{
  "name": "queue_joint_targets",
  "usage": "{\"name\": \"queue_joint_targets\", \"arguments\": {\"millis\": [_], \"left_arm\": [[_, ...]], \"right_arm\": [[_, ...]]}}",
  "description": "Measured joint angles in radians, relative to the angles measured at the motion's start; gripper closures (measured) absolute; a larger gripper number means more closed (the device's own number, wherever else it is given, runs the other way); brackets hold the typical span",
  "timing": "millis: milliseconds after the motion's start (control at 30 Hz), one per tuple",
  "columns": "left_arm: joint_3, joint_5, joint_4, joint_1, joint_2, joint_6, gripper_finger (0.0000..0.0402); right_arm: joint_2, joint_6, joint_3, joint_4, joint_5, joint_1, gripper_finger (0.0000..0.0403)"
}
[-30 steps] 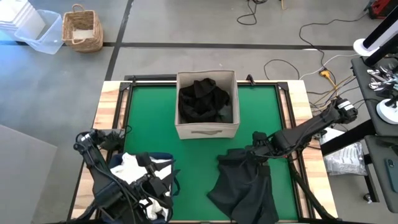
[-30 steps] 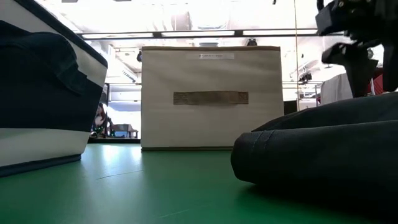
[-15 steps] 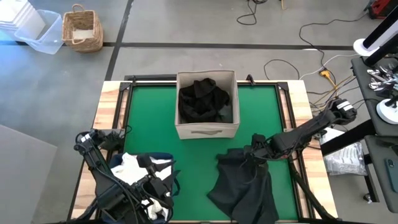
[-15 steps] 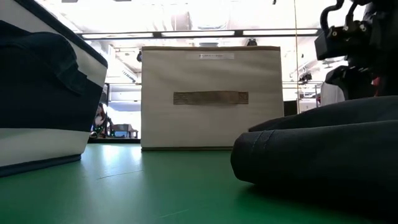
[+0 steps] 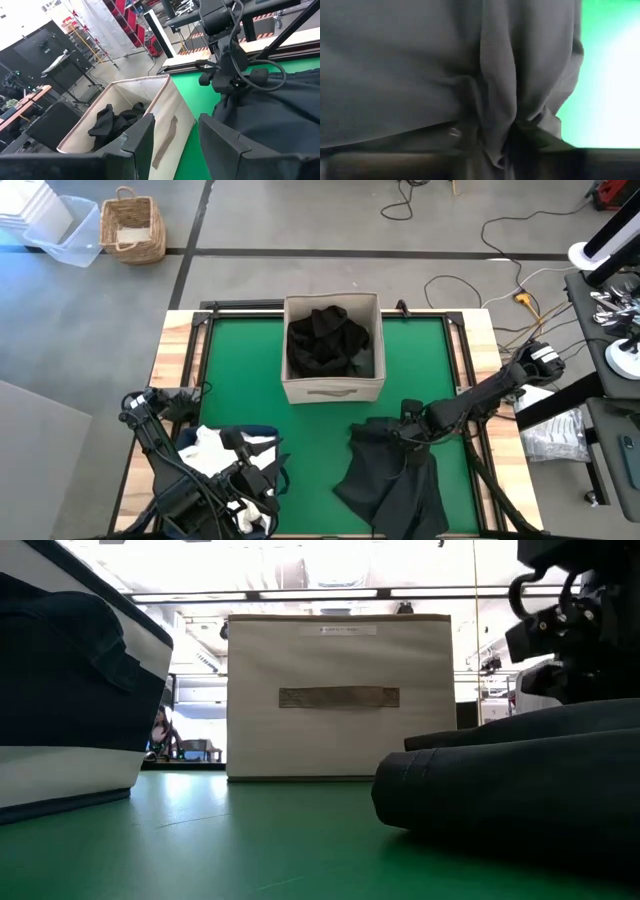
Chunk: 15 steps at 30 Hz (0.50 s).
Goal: Sort clothes
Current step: Put the black short into the brown laundry bin
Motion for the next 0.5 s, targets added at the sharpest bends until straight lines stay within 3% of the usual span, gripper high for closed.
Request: {"name": "queue_joint_targets", "arguments": {"millis": [133,500], "left_arm": [[0.000,0.001,0.000,0.000,0.000,-0.012,0.0267],[-0.008,0.007,0.000,0.000,0.001,-0.019,0.0267]], "right_arm": [[0.023,-0.032,0.000,0.001,-0.003,0.000,0.0381],[-0.048,-0.047,0.031,-0.016,-0.018,0.000,0.0389]]}}
